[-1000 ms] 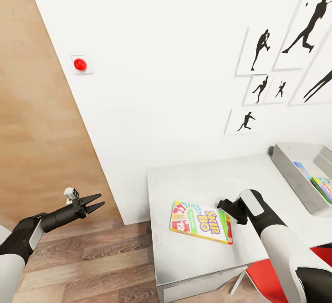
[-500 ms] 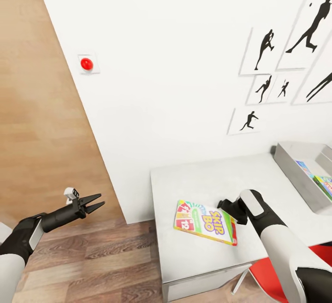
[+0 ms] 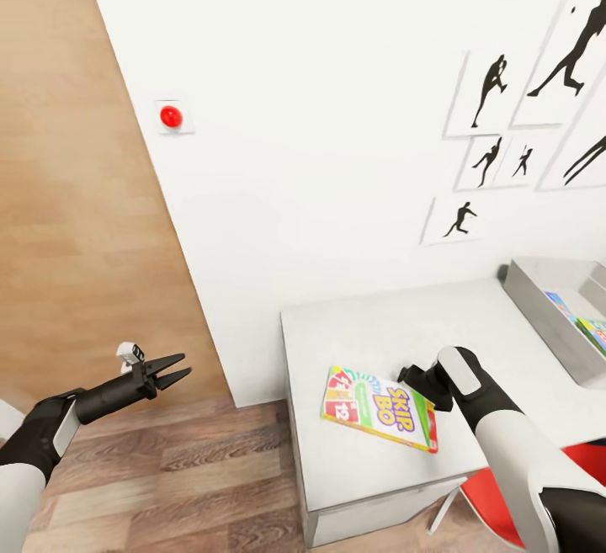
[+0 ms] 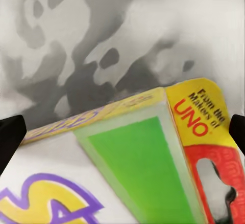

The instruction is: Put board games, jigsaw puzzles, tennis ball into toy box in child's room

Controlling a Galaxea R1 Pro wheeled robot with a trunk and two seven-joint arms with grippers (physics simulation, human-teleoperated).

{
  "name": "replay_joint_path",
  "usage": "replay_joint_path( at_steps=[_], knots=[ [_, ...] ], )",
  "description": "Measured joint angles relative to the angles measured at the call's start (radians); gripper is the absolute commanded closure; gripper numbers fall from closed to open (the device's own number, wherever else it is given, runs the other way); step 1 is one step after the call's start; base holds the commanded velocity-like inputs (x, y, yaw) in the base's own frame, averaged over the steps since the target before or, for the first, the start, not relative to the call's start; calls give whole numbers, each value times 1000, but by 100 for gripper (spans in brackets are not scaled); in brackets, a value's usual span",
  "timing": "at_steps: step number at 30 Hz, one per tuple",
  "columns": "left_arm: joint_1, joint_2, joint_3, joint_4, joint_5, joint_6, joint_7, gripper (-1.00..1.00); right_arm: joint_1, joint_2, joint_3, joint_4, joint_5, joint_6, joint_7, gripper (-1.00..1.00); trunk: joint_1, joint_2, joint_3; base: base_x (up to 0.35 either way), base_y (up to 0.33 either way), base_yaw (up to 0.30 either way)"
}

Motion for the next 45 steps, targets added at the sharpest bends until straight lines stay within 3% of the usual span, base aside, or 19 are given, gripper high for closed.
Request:
replay_joint_path(
  at_steps=[12,45],
  knots=[
    [0,-2,0,0,0,0,2,-100,1,5,1,11,-18,-2,0,-100,0,1,0,-58,25,0],
    [0,-5,-2,0,0,0,4,-100,0,8,5,18,-2,-1,1,-100,0,0,0,-83,51,0]
  ],
)
